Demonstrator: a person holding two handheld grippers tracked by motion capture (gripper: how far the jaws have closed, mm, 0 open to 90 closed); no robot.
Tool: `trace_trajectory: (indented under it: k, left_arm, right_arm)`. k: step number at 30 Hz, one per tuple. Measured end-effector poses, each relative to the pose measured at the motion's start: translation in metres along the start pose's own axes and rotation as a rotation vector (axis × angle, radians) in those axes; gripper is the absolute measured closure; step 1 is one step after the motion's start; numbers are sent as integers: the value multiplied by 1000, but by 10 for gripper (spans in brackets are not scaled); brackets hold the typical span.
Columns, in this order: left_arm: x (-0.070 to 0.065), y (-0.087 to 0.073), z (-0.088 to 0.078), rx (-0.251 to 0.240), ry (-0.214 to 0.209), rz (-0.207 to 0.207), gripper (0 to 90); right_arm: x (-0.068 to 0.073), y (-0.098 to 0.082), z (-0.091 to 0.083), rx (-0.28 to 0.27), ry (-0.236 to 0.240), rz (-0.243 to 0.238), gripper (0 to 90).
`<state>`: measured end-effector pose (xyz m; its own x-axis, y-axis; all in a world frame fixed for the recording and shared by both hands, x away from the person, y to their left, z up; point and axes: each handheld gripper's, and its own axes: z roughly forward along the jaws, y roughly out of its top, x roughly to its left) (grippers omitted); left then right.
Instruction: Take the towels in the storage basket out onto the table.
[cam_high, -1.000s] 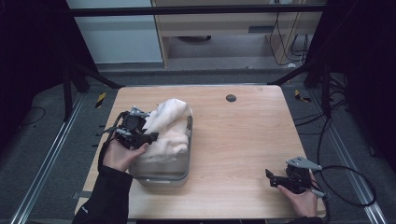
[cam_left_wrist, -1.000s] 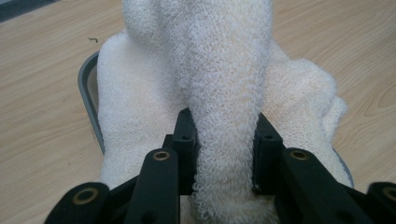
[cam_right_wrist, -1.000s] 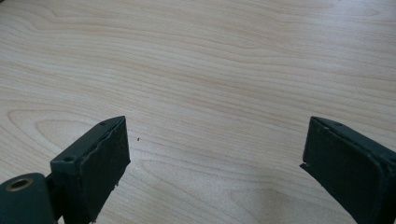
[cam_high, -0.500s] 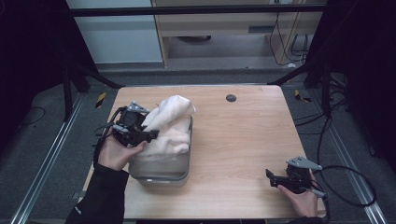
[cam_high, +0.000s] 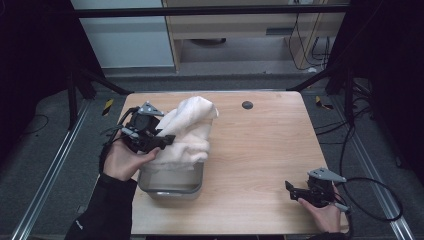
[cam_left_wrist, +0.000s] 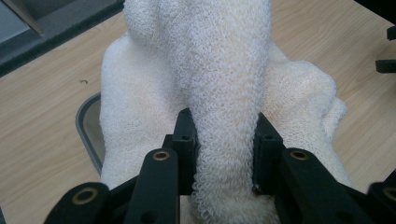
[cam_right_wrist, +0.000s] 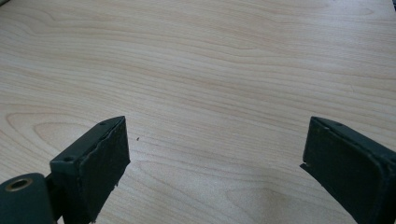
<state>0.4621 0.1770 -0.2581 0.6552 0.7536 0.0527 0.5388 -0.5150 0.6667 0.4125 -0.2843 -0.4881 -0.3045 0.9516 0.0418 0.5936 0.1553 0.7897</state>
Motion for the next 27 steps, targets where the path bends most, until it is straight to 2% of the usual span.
trace_trajectory:
  k: [15,27]
  left_arm:
    - [-27,31,4,-2,-46,71,686]
    - [-53,52,30,12,-87,124,686]
  right_arm:
    - [-1,0,-2,-10,-6,3,70]
    - [-3,0,-6,-27,-19,4,69]
